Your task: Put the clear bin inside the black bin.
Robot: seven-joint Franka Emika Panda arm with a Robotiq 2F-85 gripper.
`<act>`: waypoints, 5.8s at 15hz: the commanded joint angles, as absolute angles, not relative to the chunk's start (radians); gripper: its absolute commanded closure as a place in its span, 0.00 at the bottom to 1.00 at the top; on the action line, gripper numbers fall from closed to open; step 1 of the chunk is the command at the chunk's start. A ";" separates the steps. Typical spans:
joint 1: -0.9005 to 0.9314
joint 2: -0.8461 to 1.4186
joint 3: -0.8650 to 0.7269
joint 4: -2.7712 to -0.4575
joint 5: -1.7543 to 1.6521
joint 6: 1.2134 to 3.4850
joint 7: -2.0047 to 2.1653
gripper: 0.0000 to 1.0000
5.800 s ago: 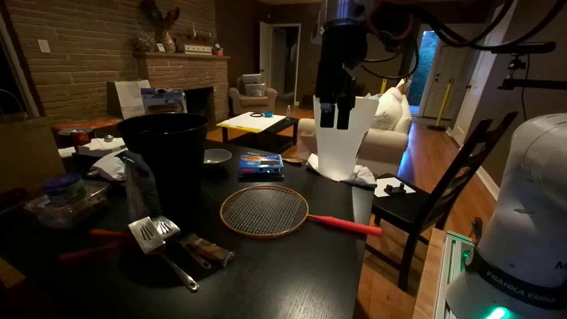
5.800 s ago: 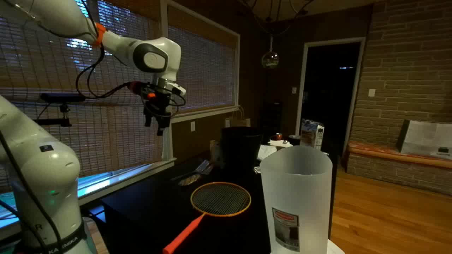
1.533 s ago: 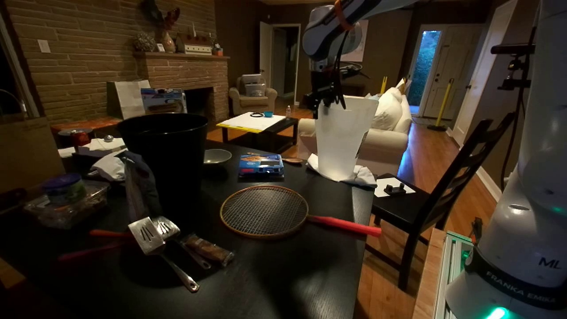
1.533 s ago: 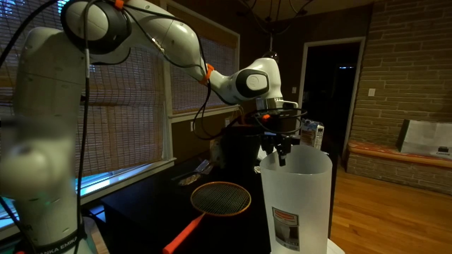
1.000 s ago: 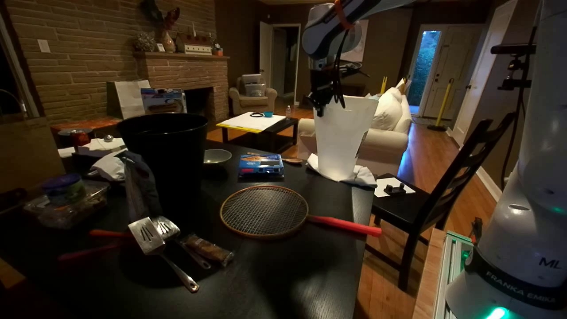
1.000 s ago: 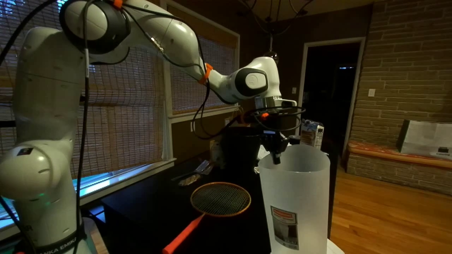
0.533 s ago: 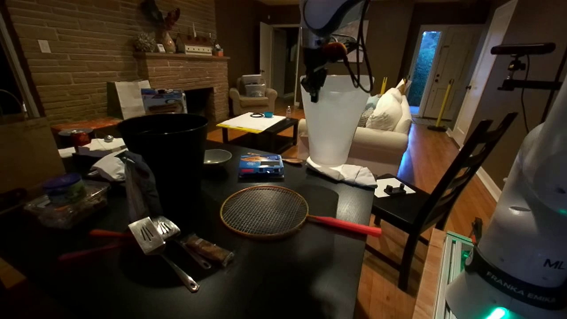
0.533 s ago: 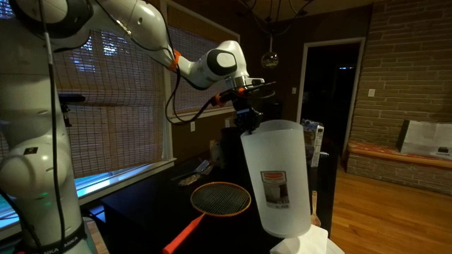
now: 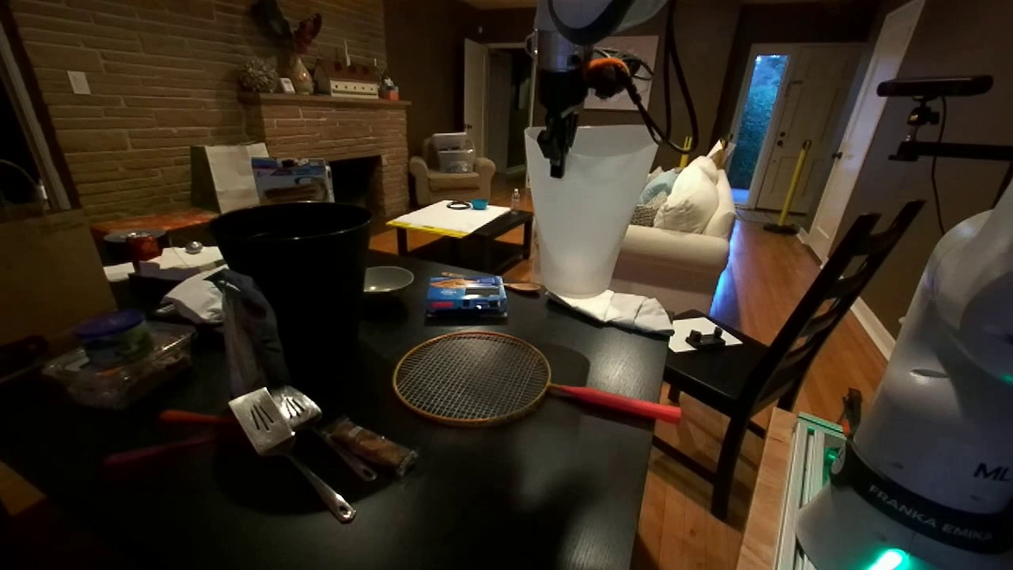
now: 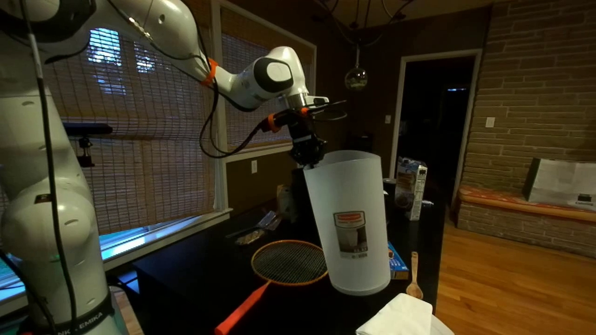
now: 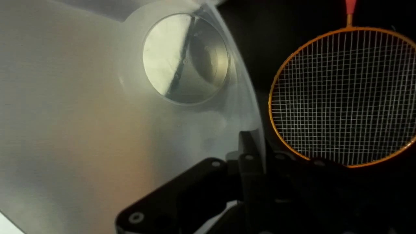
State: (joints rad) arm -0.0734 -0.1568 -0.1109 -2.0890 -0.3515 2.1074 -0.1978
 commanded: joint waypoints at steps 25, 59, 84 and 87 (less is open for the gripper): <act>0.198 -0.092 0.140 -2.072 -0.119 2.163 -0.700 0.99; 0.251 -0.396 0.170 -1.875 -0.147 2.118 -0.642 0.97; 0.144 0.331 0.147 -1.106 -0.087 1.897 -0.824 0.99; 0.161 0.426 0.145 -0.991 -0.158 1.896 -0.825 0.99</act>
